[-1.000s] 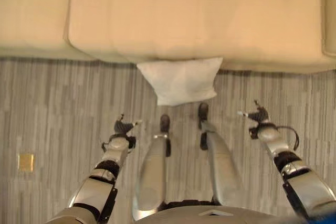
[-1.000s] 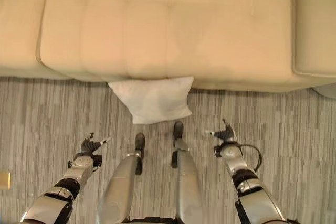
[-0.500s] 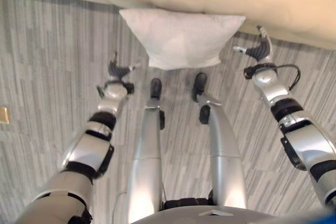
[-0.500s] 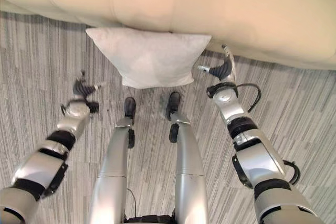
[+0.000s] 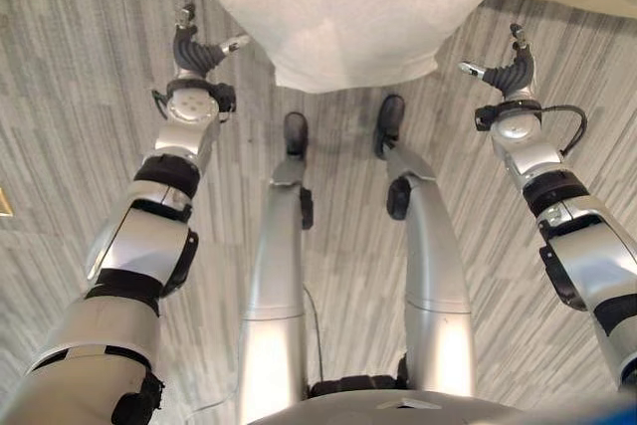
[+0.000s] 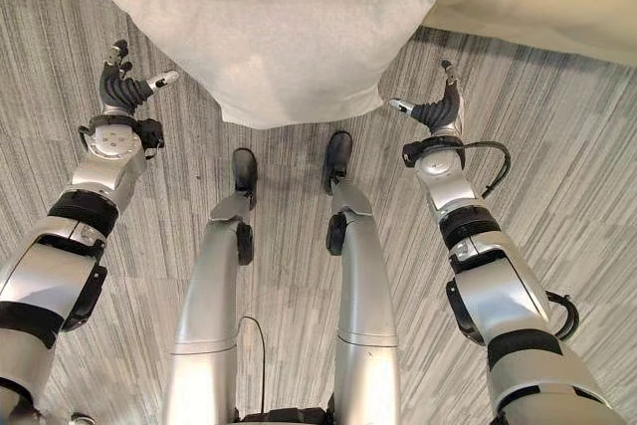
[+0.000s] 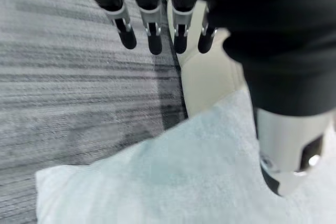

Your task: Pick up all the scattered cushions and arrange them neatly on the sofa.

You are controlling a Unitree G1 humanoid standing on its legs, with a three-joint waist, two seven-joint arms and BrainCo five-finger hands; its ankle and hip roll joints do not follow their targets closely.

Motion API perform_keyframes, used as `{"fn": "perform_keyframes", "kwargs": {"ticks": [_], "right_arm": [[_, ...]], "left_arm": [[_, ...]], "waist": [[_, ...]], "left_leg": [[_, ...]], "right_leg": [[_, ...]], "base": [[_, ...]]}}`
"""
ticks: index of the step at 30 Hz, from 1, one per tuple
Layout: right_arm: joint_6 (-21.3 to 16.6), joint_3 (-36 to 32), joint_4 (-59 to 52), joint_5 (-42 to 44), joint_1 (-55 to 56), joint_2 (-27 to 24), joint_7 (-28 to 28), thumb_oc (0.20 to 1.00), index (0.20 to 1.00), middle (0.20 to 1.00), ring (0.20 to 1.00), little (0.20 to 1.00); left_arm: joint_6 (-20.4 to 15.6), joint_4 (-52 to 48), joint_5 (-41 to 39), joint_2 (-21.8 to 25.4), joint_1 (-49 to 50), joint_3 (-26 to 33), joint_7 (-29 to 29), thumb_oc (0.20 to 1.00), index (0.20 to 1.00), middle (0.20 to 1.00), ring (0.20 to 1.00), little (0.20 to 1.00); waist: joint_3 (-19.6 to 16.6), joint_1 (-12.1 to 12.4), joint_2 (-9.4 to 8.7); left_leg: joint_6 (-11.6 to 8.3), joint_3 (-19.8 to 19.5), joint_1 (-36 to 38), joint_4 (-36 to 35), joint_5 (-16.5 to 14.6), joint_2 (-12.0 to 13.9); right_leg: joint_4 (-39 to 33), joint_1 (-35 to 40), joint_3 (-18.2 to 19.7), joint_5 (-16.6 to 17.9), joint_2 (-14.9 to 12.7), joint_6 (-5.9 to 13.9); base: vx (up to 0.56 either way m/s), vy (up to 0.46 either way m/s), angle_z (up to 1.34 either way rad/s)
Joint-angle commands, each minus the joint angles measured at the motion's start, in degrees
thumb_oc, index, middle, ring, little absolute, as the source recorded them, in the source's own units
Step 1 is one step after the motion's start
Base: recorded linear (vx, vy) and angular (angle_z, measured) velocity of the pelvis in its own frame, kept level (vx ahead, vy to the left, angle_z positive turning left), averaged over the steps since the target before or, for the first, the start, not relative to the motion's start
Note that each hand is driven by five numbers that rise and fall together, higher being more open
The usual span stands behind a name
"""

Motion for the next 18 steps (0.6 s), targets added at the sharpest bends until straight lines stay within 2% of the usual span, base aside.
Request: {"fn": "perform_keyframes", "kwargs": {"ticks": [1, 9, 18], "right_arm": [[-1.98, 2.75, -1.85, 1.72, 3.22, -0.88, -1.13, 1.000, 1.000, 1.000, 1.000, 1.000], [-2.67, 3.98, -4.19, 1.94, 0.80, -1.90, -1.07, 1.000, 1.000, 1.000, 1.000, 1.000], [-3.66, 6.09, -6.44, 1.94, -1.30, 0.02, -0.32, 1.000, 1.000, 1.000, 1.000, 1.000]], "left_arm": [[-1.99, 0.70, -2.85, 1.08, 5.47, 1.89, -1.65, 1.000, 1.000, 1.000, 1.000, 1.000], [-2.02, 0.29, -2.59, 2.53, 1.93, -0.51, -3.16, 1.000, 1.000, 1.000, 1.000, 1.000], [-2.26, -1.03, -1.42, 1.75, -0.34, -2.58, -3.03, 1.000, 1.000, 1.000, 1.000, 1.000]], "waist": [[-6.57, -1.82, 1.83], [-7.17, -2.58, 1.86], [-8.06, -2.55, 2.33]], "left_leg": [[1.85, -0.78, -1.56, -0.65, -1.84, -1.77], [1.77, -0.50, -6.51, 1.34, -1.68, -1.67], [1.50, -0.95, -9.92, 2.21, -0.98, -1.56]], "right_leg": [[4.81, 0.68, 1.56, -6.23, 0.54, 5.78], [6.12, -3.92, 1.64, -5.85, 0.71, 5.76], [7.11, -7.18, 1.52, -5.36, 1.19, 5.60]], "base": [[0.03, 0.014, -0.07], [0.01, -0.001, -0.02], [0.01, -0.010, -0.03]]}}
